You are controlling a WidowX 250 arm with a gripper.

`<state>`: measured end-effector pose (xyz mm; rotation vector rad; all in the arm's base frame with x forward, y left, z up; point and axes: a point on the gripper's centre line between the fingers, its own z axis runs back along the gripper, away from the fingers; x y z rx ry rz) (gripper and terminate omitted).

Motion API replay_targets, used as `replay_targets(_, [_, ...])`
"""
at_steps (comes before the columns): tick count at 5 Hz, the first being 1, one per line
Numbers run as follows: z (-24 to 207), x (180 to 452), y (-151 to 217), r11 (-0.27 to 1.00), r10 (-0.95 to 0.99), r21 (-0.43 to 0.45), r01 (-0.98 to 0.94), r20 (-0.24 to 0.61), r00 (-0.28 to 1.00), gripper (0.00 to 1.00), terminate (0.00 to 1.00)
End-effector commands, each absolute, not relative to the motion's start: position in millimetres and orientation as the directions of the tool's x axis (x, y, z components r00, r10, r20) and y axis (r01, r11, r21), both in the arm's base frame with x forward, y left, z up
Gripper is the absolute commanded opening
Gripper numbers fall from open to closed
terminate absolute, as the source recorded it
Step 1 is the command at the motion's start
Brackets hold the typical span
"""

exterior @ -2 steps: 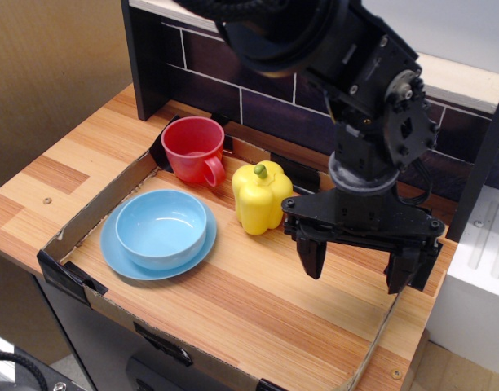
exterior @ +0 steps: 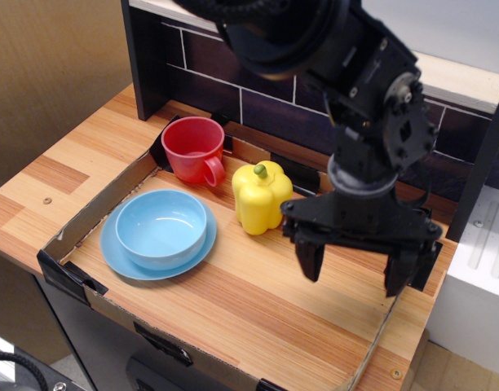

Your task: Take bowl off plate

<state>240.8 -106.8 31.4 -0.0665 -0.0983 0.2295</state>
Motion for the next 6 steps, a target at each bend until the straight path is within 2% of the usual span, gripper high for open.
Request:
replay_targets(1, [54.9, 215.3, -72.7, 0.982, 0.179, -0.079, -0.169, 0.151, 0.972, 1.00, 0.00])
replay_targets(2, [56.4, 210.1, -48.5, 0.995, 0.102, -0.034, -0.098, 0.180, 0.978, 1.00, 0.00])
replay_targets(3, [54.6, 213.2, -23.7, 1.000, -0.024, 0.004, 0.024, 0.167, 0.986, 1.00, 0.00])
replay_targets(4, [50.4, 218.6, -9.1, 0.995, -0.094, 0.037, 0.090, 0.114, 0.989, 1.00, 0.00])
replay_targets(5, [49.2, 224.9, 0.4, 0.992, -0.120, 0.034, 0.118, 0.086, 0.989, 1.00, 0.00])
replay_targets(6, [44.0, 229.9, 5.4, 0.993, -0.111, 0.047, 0.107, 0.092, 0.990, 1.00, 0.00])
